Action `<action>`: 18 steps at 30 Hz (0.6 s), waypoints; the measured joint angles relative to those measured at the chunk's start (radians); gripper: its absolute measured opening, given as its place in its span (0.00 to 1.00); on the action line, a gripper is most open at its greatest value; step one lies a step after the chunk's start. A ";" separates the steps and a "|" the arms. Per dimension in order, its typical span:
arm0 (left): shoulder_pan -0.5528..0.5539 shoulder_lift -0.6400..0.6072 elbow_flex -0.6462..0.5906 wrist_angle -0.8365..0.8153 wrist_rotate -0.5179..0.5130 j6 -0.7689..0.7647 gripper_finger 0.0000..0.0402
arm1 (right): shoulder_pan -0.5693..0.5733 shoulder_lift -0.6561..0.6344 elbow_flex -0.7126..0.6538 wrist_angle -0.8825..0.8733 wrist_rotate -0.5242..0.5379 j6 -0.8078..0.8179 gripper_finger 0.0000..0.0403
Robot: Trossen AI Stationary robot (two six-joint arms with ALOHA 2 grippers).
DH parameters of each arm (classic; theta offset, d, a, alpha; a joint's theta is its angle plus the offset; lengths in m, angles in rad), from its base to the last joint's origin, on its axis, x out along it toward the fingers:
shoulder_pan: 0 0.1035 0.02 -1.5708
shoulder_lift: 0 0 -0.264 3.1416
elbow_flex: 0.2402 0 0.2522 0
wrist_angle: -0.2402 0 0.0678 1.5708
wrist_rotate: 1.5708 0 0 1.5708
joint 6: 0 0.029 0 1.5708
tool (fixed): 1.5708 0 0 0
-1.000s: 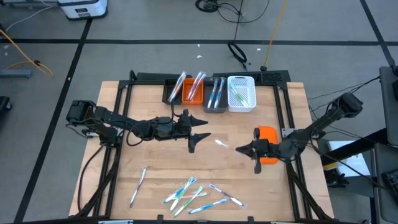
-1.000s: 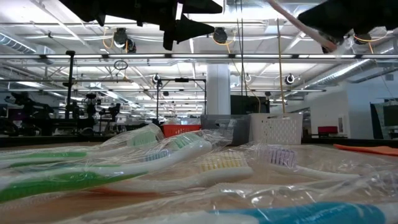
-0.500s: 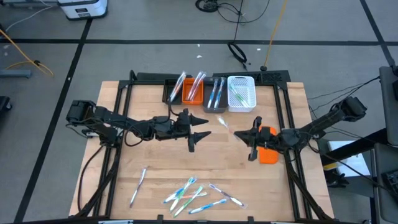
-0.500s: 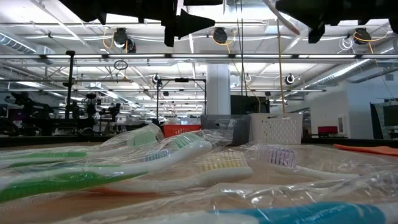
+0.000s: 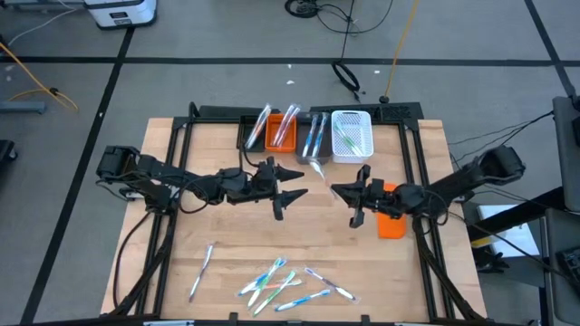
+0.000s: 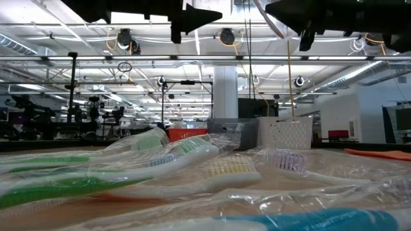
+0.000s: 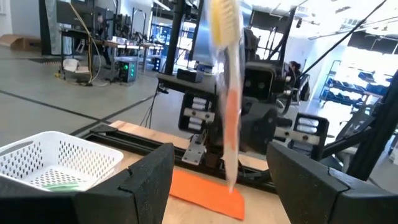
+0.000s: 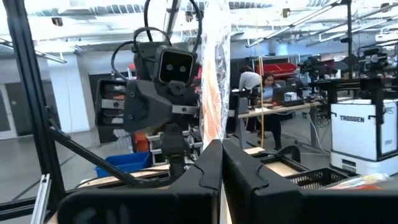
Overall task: Pick & Place Toothbrushes
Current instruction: Put the orange toothbrush into the black bin
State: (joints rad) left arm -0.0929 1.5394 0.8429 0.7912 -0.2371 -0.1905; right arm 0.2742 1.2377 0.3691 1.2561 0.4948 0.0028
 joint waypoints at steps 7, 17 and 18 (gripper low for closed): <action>0.000 0.000 0.000 0.034 0.000 0.003 0.65 | -0.014 0.098 0.001 0.118 -0.030 0.019 0.00; 0.005 0.000 0.000 0.061 0.000 0.004 0.65 | -0.027 0.201 0.127 0.071 -0.058 -0.001 0.00; 0.005 0.000 0.000 0.069 0.000 0.004 0.65 | -0.027 0.211 0.138 0.072 -0.058 -0.002 0.00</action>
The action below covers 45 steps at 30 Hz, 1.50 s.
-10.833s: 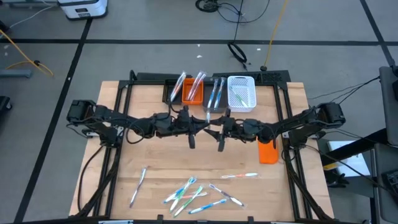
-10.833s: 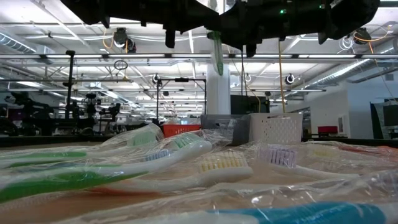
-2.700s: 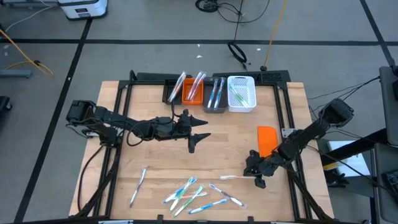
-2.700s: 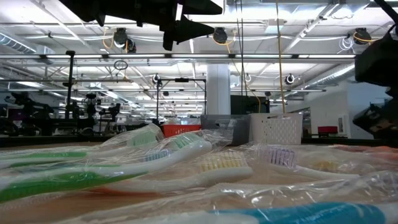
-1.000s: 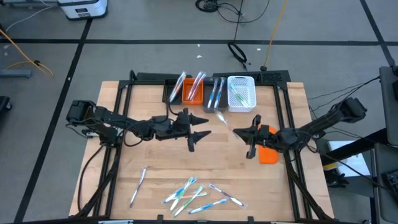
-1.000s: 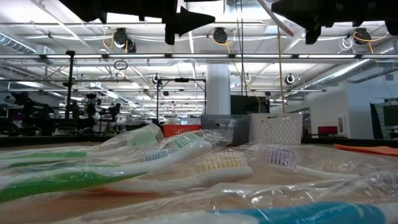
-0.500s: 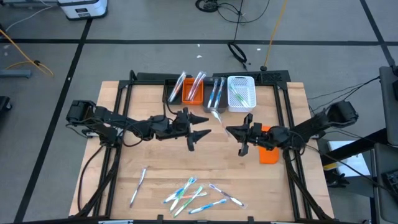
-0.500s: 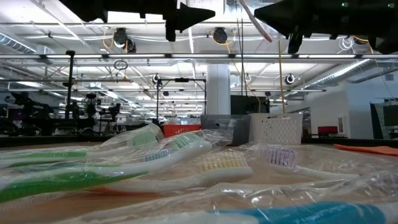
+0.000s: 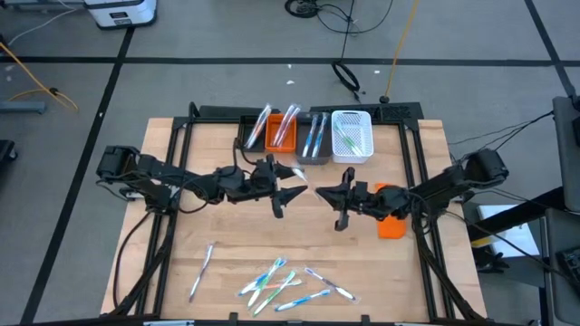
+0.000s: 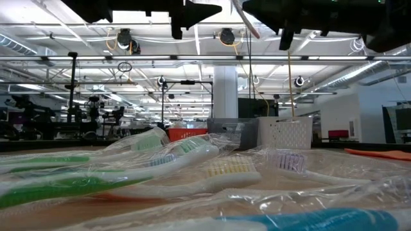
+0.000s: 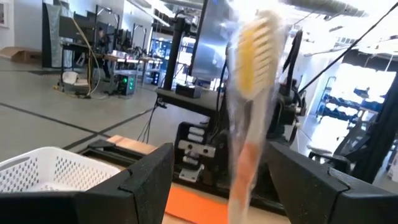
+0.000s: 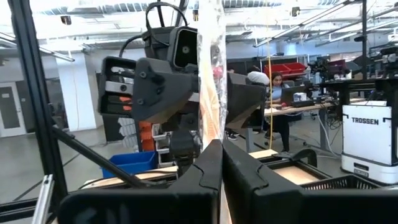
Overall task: Pick & Place Toothbrushes
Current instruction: Put the orange toothbrush into the black bin
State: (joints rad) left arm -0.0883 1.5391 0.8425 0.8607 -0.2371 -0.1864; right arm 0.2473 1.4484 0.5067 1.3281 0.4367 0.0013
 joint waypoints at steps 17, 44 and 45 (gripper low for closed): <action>0.000 0.000 0.000 0.009 0.006 0.004 0.32 | -0.007 0.054 0.046 -0.001 0.003 -0.014 0.00; -0.004 0.000 0.000 -0.054 0.020 0.019 0.01 | -0.006 0.053 0.046 -0.016 0.004 -0.068 0.20; -0.004 0.000 0.000 -0.059 0.020 0.018 0.01 | -0.006 0.053 0.046 -0.017 0.004 -0.068 0.24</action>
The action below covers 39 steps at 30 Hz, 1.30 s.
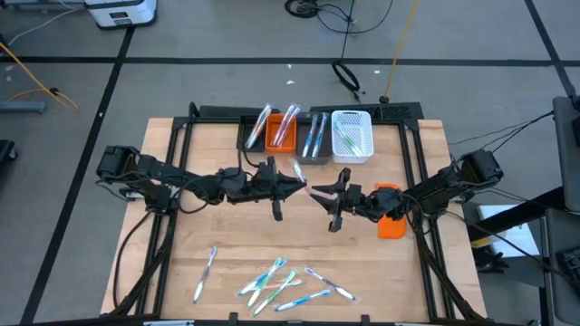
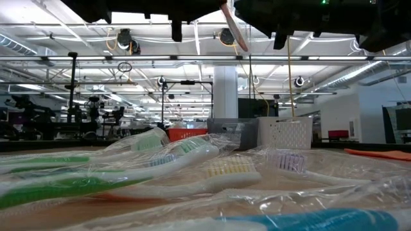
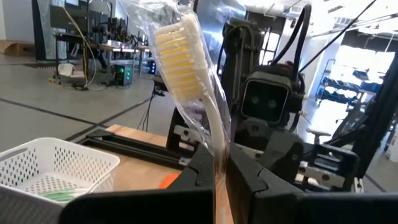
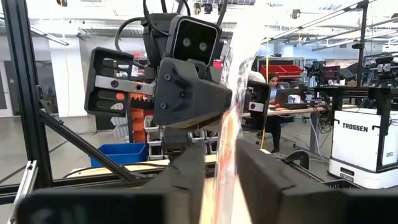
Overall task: Pick & Place Toothbrushes
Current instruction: Put the orange toothbrush into the black bin
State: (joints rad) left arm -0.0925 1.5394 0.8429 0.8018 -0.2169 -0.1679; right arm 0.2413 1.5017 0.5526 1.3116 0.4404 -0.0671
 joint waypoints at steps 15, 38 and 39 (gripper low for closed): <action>0.025 -0.203 0.000 -0.419 -0.093 0.003 0.00 | 0.000 -0.010 0.000 -0.023 0.104 -0.031 0.54; 0.469 -0.315 0.000 -0.922 -0.255 -0.049 0.00 | 0.001 -0.010 -0.001 -0.144 0.105 0.067 0.53; 0.492 -0.314 0.000 -0.929 -0.251 -0.041 0.00 | 0.001 -0.010 -0.001 -0.144 0.105 0.067 0.53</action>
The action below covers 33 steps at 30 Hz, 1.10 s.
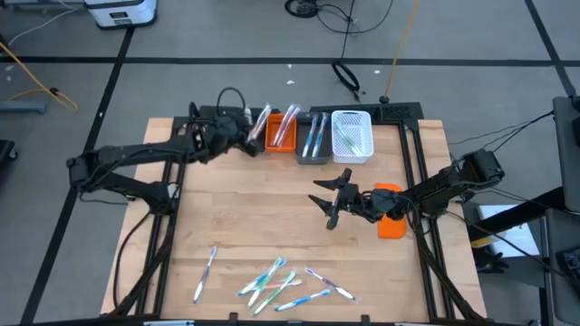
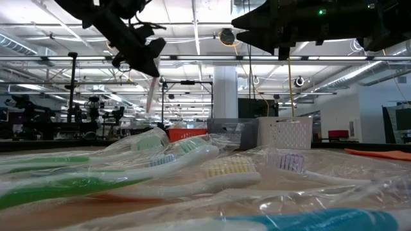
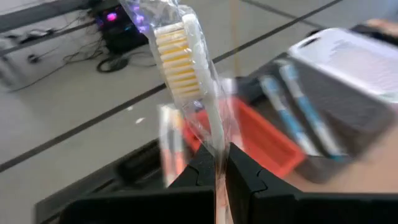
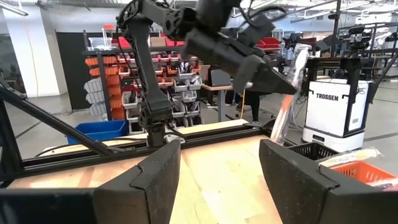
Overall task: Pick & Place Toothbrushes
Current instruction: Put the orange toothbrush into the black bin
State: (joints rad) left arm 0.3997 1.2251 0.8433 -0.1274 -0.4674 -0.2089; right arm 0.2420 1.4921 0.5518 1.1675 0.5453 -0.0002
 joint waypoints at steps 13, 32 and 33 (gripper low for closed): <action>0.153 0.095 0.017 -0.014 0.077 0.038 0.00 | 0.000 0.000 0.000 -0.006 0.000 0.000 0.52; 0.191 0.436 0.365 -0.332 0.095 0.096 0.00 | 0.000 0.000 0.000 -0.051 0.001 0.019 0.51; 0.191 0.451 0.371 -0.332 0.100 0.098 0.00 | 0.000 0.000 0.000 -0.052 0.001 0.019 0.51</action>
State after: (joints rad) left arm 0.5908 1.6762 1.2142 -0.4591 -0.3673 -0.1113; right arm 0.2420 1.4921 0.5518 1.1157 0.5461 0.0185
